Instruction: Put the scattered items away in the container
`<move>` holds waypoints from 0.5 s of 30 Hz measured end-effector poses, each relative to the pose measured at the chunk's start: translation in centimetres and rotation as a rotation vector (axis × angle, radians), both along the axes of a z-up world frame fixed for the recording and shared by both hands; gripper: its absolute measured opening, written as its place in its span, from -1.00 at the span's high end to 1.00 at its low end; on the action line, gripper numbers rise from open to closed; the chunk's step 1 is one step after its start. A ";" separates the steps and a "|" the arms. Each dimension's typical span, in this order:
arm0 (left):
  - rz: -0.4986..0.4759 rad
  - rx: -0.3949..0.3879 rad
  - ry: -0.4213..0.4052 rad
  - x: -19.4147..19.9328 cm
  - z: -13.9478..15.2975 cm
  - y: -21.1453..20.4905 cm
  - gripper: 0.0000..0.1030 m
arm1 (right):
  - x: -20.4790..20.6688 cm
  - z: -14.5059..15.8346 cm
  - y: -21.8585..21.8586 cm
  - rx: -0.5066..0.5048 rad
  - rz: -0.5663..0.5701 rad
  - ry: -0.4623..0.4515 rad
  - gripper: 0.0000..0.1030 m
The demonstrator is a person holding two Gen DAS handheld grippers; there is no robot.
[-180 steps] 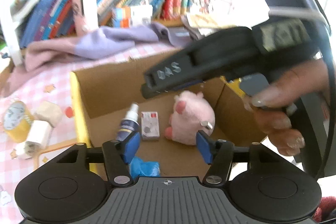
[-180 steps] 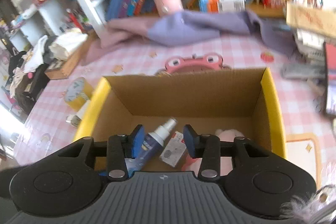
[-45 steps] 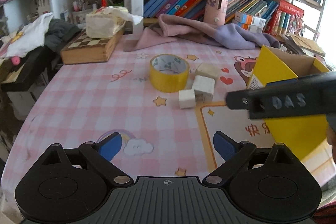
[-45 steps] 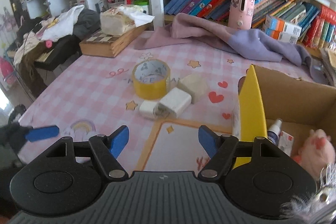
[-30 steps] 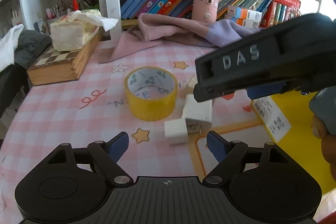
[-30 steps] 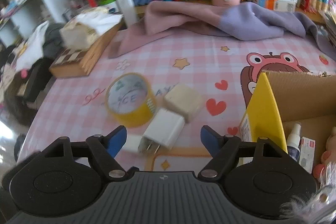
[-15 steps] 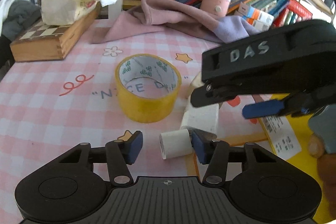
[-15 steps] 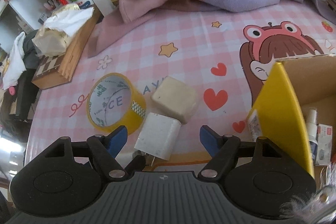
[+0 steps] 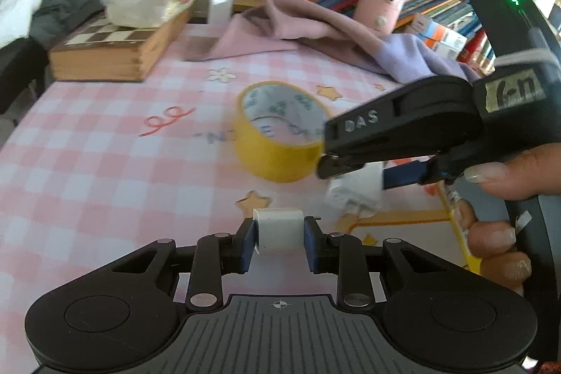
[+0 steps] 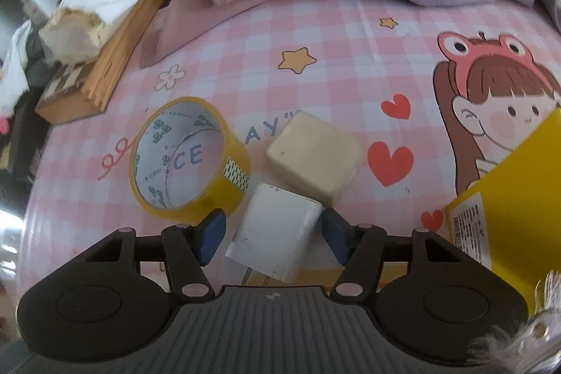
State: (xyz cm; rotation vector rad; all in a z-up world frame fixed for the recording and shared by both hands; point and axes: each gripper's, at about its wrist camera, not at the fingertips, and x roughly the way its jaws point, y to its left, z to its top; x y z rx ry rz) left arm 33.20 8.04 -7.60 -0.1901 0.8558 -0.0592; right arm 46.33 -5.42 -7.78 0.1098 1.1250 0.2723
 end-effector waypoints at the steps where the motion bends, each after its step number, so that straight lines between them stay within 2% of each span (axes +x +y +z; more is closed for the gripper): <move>1: 0.004 0.007 0.003 -0.2 0.1 0.2 0.46 | -0.1 0.0 0.1 -0.006 0.009 -0.002 -0.14; 7: -0.027 0.102 0.034 -0.6 0.1 -0.1 0.46 | -1.6 -0.1 0.1 -0.049 0.078 -0.039 0.01; 9: -0.034 0.116 0.040 -0.3 0.0 -0.3 0.40 | -1.8 -0.1 0.2 -0.058 0.087 -0.048 0.02; 10: -0.035 0.121 0.042 -0.1 -0.1 -0.4 0.27 | -1.8 -0.1 0.2 -0.063 0.091 -0.051 0.02; 13: -0.039 0.149 0.042 0.2 -0.2 -0.8 -0.32 | -1.8 0.0 0.5 -0.078 0.099 -0.057 0.02; 15: -0.052 0.170 0.030 0.1 -0.2 -1.0 -0.36 | -1.9 -0.1 0.5 -0.084 0.108 -0.063 0.02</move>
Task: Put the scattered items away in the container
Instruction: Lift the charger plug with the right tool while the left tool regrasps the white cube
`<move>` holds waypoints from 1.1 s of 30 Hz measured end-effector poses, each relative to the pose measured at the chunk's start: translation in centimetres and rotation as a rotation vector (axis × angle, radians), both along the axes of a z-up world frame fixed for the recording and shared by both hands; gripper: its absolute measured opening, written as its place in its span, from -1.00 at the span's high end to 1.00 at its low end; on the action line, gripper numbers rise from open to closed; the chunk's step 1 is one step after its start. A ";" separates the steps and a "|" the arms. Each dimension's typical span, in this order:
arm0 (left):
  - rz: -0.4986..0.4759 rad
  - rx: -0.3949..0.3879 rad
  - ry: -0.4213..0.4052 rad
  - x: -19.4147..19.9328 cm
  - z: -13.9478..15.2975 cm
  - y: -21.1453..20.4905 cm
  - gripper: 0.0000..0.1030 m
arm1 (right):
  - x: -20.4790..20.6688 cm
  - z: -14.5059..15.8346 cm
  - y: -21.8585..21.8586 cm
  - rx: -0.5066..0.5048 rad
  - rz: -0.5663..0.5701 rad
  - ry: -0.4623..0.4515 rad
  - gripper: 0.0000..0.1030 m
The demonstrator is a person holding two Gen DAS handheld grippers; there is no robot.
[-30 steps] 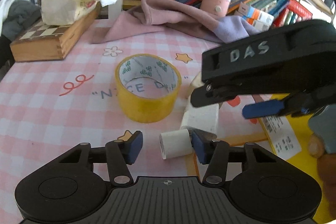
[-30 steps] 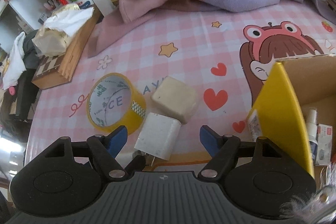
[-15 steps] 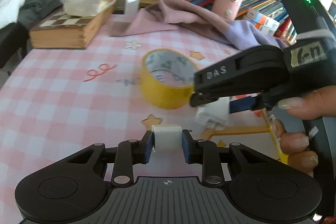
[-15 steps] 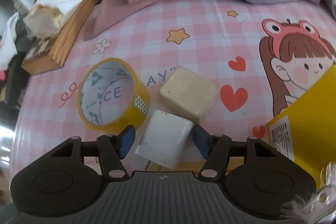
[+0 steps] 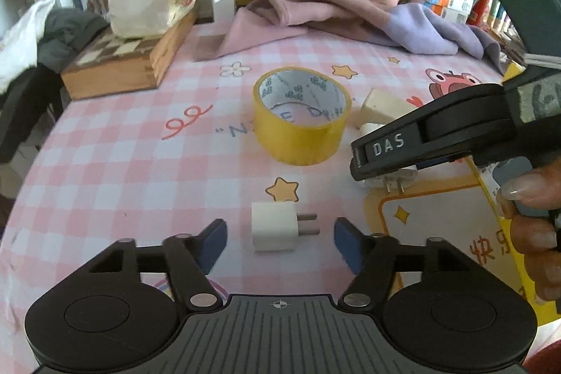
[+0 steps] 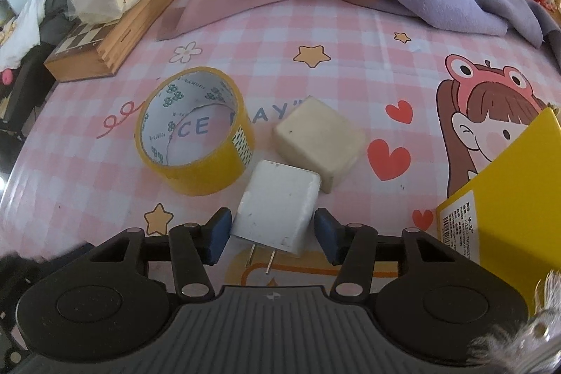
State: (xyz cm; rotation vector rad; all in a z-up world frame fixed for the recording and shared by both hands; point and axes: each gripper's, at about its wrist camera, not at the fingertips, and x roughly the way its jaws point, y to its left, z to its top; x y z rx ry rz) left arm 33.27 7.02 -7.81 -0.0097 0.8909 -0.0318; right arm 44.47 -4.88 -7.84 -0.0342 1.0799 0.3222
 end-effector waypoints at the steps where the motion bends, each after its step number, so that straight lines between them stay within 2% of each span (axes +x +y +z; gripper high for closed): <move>1: -0.007 0.007 0.000 0.0 -0.1 -0.1 -0.36 | 0.0 0.0 0.0 -0.001 0.002 -0.003 0.02; 7: -0.019 0.070 -0.003 0.7 -0.9 -0.7 -0.32 | -0.1 -0.3 0.6 -0.029 0.016 -0.025 0.02; 9: -0.032 0.066 0.000 0.8 -1.2 -0.7 -0.09 | -0.3 -0.4 0.7 -0.041 0.027 -0.037 0.02; 10: -0.042 0.054 -0.004 0.7 -1.3 -0.6 0.10 | -0.5 -0.4 0.8 -0.050 0.038 -0.046 0.03; 11: -0.048 0.043 -0.007 0.7 -1.3 -0.6 0.16 | -0.6 -0.5 0.9 -0.057 0.046 -0.054 0.03; 15: -0.054 0.020 -0.006 0.7 -1.2 -0.3 0.18 | -0.7 -0.5 1.0 -0.055 0.053 -0.058 0.05; 18: -0.032 -0.023 -0.021 0.2 -0.5 0.3 0.18 | -0.4 -0.1 0.2 0.022 0.013 -0.017 0.08; 23: 0.033 -0.114 -0.047 -1.2 1.1 2.0 0.18 | -1.1 1.8 -0.2 0.065 0.031 -0.024 0.13; 29: 0.061 -0.185 -0.075 -3.4 3.1 3.3 0.18 | -3.3 3.8 -0.8 0.114 0.041 -0.031 0.13; 33: 0.071 -0.241 -0.084 -5.4 4.3 4.0 0.18 | -5.2 4.7 -2.2 0.176 0.032 0.018 0.13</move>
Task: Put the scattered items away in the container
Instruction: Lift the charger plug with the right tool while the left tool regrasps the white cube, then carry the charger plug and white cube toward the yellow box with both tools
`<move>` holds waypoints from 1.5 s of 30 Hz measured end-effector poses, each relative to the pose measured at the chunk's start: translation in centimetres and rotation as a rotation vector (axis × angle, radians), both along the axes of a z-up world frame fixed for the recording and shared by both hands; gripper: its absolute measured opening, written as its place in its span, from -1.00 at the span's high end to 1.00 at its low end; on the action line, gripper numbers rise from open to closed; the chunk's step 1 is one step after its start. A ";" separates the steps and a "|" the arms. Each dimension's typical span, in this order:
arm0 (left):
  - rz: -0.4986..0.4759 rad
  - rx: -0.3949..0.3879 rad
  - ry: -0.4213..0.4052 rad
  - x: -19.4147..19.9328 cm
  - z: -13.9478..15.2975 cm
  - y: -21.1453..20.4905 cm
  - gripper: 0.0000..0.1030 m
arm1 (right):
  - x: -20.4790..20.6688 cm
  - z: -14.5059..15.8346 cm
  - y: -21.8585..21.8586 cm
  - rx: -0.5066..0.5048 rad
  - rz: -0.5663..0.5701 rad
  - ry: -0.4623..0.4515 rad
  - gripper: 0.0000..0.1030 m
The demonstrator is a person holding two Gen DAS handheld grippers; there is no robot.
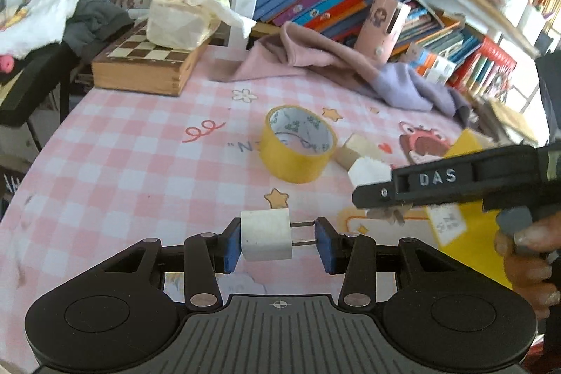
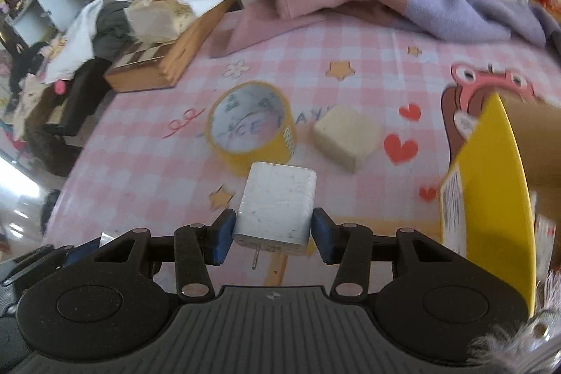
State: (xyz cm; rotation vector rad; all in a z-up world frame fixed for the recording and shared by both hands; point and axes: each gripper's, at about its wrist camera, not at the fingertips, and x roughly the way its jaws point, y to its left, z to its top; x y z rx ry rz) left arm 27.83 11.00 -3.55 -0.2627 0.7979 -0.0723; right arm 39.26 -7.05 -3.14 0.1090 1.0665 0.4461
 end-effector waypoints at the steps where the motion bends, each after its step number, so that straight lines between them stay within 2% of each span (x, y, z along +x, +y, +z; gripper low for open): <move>1: 0.002 -0.018 0.002 -0.5 0.2 0.2 0.18 | -0.5 0.2 -0.3 0.015 -0.003 0.009 0.13; 8: 0.001 -0.112 -0.017 -3.9 1.9 1.3 0.18 | -4.7 2.9 -2.0 0.079 0.014 -0.031 0.13; 17: -0.057 -0.182 -0.049 -9.6 3.8 0.9 0.18 | -12.0 5.5 -4.4 0.144 0.026 -0.051 0.13; 25: -0.098 -0.147 -0.055 -15.7 3.8 0.0 0.18 | -19.2 5.0 -5.4 0.177 -0.014 -0.016 0.13; 33: -0.123 -0.166 -0.043 -21.6 3.6 -0.6 0.18 | -27.5 5.1 -6.4 0.165 -0.053 -0.046 0.13; 36: -0.148 -0.165 -0.042 -22.7 3.6 -1.2 0.18 | -30.1 5.2 -7.3 0.133 -0.085 -0.080 0.13; 45: -0.294 -0.179 -0.033 -23.7 3.5 -4.9 0.18 | -34.7 5.4 -11.2 0.118 -0.227 -0.080 0.13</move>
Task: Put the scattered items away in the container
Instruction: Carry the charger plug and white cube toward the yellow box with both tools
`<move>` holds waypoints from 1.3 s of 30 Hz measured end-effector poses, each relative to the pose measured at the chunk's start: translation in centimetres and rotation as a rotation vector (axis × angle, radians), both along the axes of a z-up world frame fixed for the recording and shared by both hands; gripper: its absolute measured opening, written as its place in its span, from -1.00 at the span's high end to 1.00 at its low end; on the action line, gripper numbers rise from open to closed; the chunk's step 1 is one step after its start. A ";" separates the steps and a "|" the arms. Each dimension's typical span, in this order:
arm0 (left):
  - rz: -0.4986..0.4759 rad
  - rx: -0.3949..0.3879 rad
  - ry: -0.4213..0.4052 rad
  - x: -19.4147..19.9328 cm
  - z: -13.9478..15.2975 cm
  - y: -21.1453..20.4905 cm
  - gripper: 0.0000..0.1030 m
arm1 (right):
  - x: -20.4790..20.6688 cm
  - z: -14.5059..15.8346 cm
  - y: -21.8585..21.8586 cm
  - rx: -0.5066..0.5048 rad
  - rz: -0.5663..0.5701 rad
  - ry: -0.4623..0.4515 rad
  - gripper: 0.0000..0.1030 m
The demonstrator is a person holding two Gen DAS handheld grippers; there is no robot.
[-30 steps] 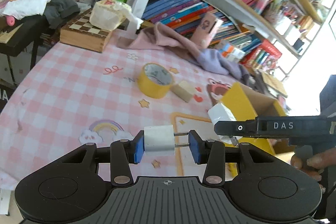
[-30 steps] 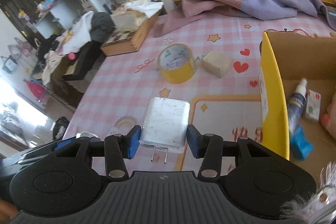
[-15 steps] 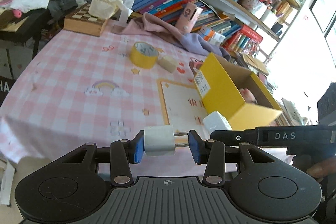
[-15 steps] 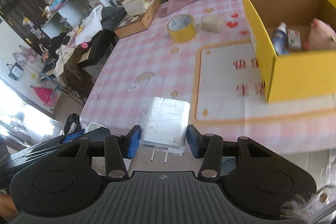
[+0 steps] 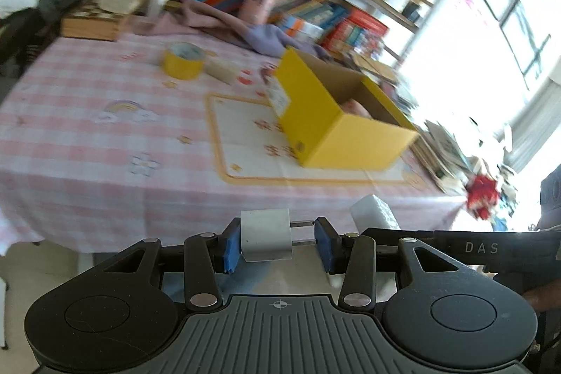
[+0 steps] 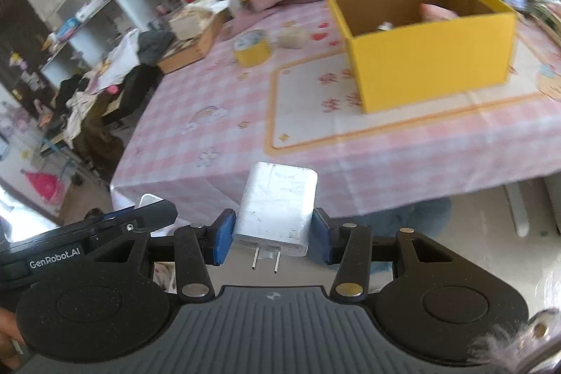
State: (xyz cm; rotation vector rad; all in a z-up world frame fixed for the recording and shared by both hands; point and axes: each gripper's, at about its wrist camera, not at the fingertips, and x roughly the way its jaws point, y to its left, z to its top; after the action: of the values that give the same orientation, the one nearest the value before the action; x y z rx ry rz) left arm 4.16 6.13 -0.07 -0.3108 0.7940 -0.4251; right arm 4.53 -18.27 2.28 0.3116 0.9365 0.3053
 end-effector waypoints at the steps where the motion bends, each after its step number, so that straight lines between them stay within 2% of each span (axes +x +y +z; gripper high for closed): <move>1: -0.019 0.000 -0.001 0.0 0.0 -0.4 0.18 | -0.5 0.0 -0.5 0.000 -0.018 0.003 0.13; 6: -0.108 0.001 -0.006 -0.1 0.0 -2.8 0.18 | -2.3 0.1 -2.8 -0.010 -0.117 0.006 0.13; 15: -0.227 0.003 -0.003 0.4 -0.1 -6.4 0.18 | -4.2 0.0 -5.7 -0.010 -0.227 0.017 0.13; 22: -0.265 0.010 -0.006 1.1 0.1 -8.0 0.18 | -4.3 -0.1 -7.7 -0.003 -0.301 0.021 0.13; 39: -0.334 0.036 -0.036 4.5 0.7 -11.6 0.18 | -1.4 -0.2 -10.6 0.013 -0.351 0.008 0.13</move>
State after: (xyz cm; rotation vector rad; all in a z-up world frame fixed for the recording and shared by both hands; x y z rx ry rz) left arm 8.64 -5.46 0.63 -0.1354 0.8200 -0.7269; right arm 3.18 -28.82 2.13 0.4813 0.8702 -0.0123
